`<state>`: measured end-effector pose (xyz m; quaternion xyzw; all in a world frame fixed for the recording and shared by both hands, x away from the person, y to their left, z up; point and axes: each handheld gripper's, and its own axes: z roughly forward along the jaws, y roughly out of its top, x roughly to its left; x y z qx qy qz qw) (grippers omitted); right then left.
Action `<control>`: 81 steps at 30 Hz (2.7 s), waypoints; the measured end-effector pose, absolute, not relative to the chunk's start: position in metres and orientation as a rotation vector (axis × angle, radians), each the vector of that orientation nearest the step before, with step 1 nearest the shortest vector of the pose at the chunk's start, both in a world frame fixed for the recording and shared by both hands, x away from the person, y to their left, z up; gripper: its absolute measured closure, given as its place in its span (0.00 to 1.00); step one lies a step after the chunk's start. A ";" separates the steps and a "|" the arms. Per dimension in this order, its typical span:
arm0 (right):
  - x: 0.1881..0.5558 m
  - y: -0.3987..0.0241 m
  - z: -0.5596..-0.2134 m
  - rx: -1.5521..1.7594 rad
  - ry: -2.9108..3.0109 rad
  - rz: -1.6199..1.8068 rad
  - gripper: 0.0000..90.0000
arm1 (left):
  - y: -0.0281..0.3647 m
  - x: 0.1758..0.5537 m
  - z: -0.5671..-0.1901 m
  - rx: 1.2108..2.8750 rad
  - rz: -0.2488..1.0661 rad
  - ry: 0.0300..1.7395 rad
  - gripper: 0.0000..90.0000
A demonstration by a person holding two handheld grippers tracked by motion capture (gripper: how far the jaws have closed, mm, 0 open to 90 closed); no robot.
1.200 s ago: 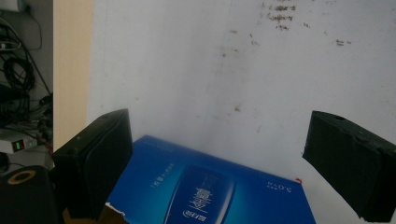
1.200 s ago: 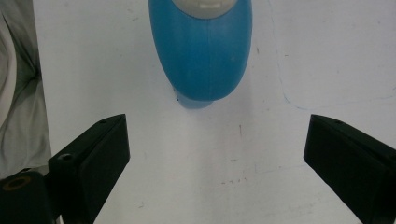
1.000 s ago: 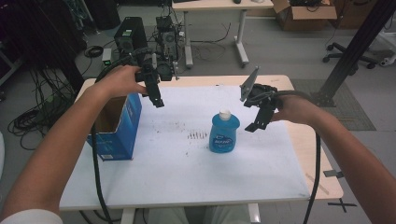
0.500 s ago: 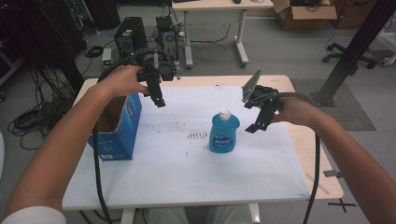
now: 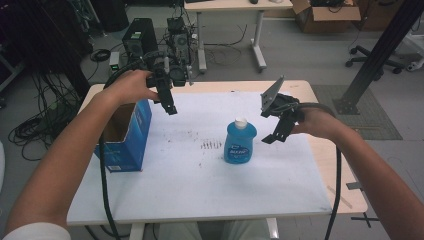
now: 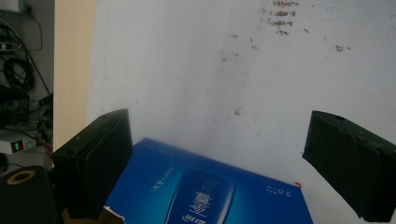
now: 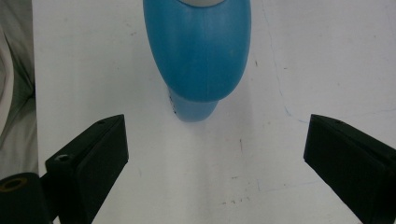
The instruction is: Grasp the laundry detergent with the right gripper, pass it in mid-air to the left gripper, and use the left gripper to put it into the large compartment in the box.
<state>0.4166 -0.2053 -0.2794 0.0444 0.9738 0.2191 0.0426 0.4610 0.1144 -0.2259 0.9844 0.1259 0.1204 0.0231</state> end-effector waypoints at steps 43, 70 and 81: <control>0.417 -0.223 -0.320 0.140 2.861 1.040 0.07 | 0.119 0.461 -0.230 3.051 0.371 0.419 0.09; 0.415 -0.230 -0.349 0.194 2.828 1.170 0.08 | 0.117 0.462 -0.232 3.054 0.375 0.424 0.09; 0.415 -0.232 -0.357 0.214 2.809 1.217 0.08 | 0.117 0.462 -0.233 3.055 0.379 0.424 0.09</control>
